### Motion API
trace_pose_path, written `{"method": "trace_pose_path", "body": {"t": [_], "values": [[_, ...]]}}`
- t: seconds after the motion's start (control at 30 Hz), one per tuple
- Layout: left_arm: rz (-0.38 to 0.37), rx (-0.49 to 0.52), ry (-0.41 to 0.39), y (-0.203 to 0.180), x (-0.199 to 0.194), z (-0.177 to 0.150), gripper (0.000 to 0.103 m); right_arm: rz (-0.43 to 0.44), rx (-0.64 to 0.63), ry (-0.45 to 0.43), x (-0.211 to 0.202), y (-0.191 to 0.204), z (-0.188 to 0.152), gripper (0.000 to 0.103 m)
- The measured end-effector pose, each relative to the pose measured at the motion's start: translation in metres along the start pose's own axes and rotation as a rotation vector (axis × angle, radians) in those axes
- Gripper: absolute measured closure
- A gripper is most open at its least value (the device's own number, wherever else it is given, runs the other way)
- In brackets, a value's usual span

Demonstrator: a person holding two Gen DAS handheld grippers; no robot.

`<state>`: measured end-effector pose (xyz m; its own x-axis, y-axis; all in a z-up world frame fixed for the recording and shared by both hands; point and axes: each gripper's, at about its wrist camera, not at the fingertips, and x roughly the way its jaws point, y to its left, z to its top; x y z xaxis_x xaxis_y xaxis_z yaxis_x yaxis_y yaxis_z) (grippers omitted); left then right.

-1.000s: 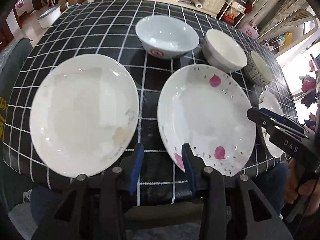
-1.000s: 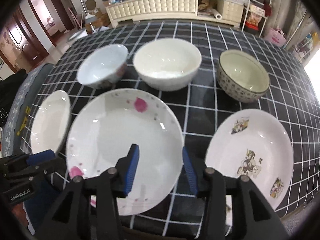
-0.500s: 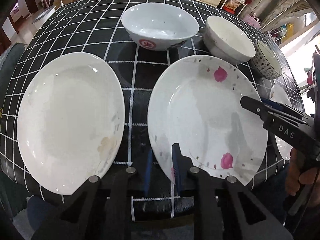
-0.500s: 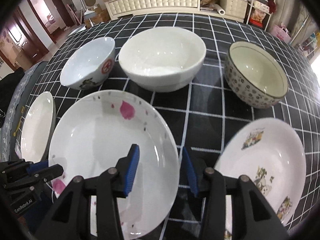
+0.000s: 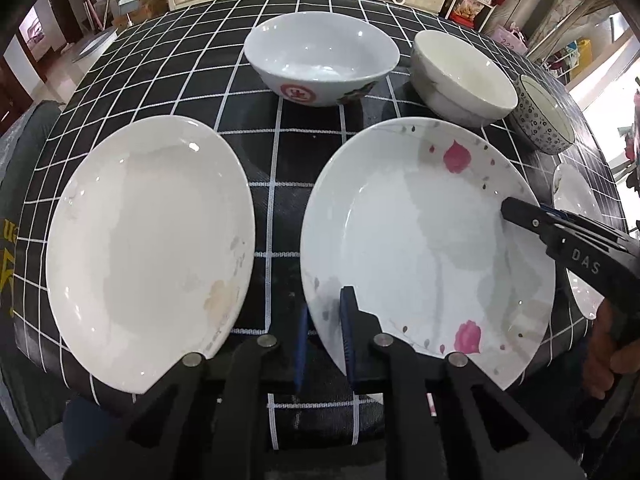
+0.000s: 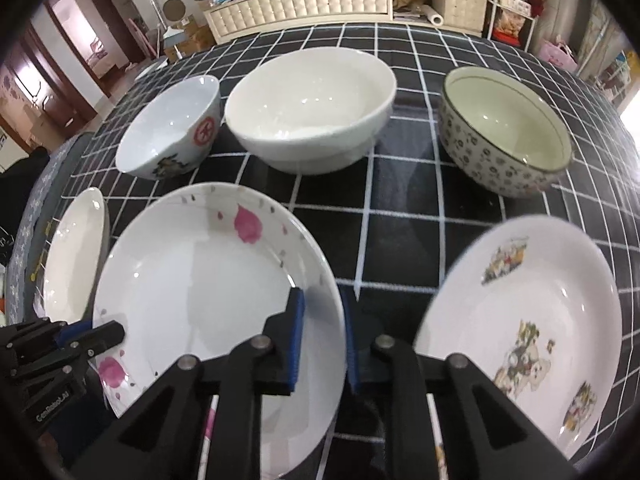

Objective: Organize plates and bowls

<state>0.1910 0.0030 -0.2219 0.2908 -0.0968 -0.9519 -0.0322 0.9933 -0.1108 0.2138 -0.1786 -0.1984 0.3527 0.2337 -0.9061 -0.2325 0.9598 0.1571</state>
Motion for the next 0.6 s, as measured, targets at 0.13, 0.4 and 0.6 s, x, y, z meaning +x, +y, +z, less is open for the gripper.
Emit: {"method": "trace_pose_path", "body": {"t": [0.13, 0.4, 0.6], "values": [[-0.001, -0.002, -0.017, 0.002, -0.011, -0.001, 0.089, 0.010, 0.006, -0.021, -0.013, 0.003, 0.000, 0.084], [0.023, -0.015, -0.083, 0.024, -0.044, 0.000, 0.090, 0.064, -0.016, -0.063, -0.034, 0.030, 0.012, 0.084], [0.054, -0.066, -0.092, 0.058, -0.055, -0.005, 0.090, 0.100, -0.062, -0.056, -0.026, 0.065, 0.020, 0.084]]}}
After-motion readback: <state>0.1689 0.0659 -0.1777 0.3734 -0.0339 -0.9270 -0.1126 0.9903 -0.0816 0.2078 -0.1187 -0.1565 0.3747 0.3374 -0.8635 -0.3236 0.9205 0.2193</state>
